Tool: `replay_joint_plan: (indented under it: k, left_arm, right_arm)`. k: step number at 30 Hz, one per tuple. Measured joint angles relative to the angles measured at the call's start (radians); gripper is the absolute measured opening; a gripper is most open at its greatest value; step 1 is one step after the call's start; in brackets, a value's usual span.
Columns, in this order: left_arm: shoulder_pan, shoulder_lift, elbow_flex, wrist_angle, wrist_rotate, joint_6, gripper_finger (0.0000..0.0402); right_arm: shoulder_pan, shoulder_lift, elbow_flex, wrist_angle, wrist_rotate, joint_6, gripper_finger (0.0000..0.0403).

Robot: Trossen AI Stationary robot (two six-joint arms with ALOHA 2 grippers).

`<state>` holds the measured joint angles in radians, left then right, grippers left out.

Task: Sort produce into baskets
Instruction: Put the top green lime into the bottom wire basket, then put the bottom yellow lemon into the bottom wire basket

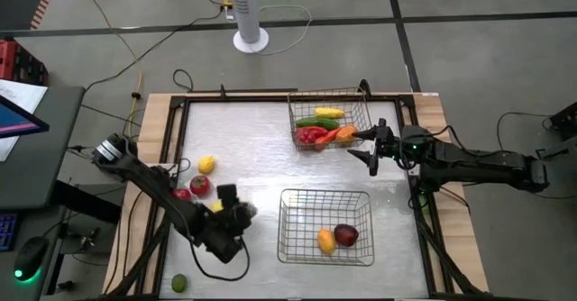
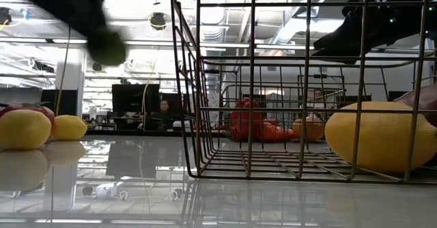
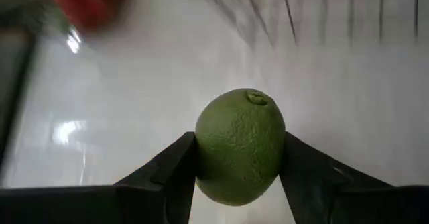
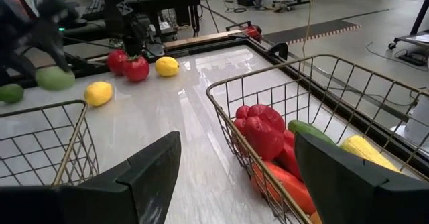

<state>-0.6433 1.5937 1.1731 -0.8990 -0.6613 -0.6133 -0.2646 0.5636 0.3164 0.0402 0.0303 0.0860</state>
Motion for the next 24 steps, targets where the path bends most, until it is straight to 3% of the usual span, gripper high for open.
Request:
replay_joint_plan:
  k: [3, 5, 9, 12, 16, 21, 24]
  left_arm:
    - [0.049, -0.034, 0.006, 0.151, -0.114, 0.115, 0.0172]
    - [0.096, -0.035, 0.006, 0.299, -0.106, 0.238, 0.0172]
    - [0.208, 0.013, 0.006, 0.592, 0.135, 0.440, 0.0172]
    - [0.275, 0.037, 0.006, 0.703, 0.284, 0.472, 0.0172]
    - [0.328, 0.038, 0.006, 0.699, 0.348, 0.430, 0.0192]
    - [0.344, 0.036, 0.006, 0.680, 0.421, 0.389, 0.0258]
    - [0.340, 0.024, 0.021, 0.571, 0.433, 0.380, 0.0294]
  right_arm:
    - [0.000, 0.000, 0.000, -0.001, 0.000, 0.000, 0.0315]
    - [0.000, 0.000, 0.000, -0.001, 0.000, 0.000, 0.0315]
    - [0.000, 0.000, 0.000, -0.003, 0.000, 0.000, 0.0315]
    - [0.001, 0.000, 0.000, -0.009, -0.001, 0.001, 0.0315]
    - [0.003, 0.000, 0.000, -0.021, -0.001, -0.002, 0.0315]
    - [0.002, 0.000, 0.000, -0.020, -0.001, -0.004, 0.0315]
    - [0.002, 0.000, 0.000, -0.021, -0.001, -0.004, 0.0315]
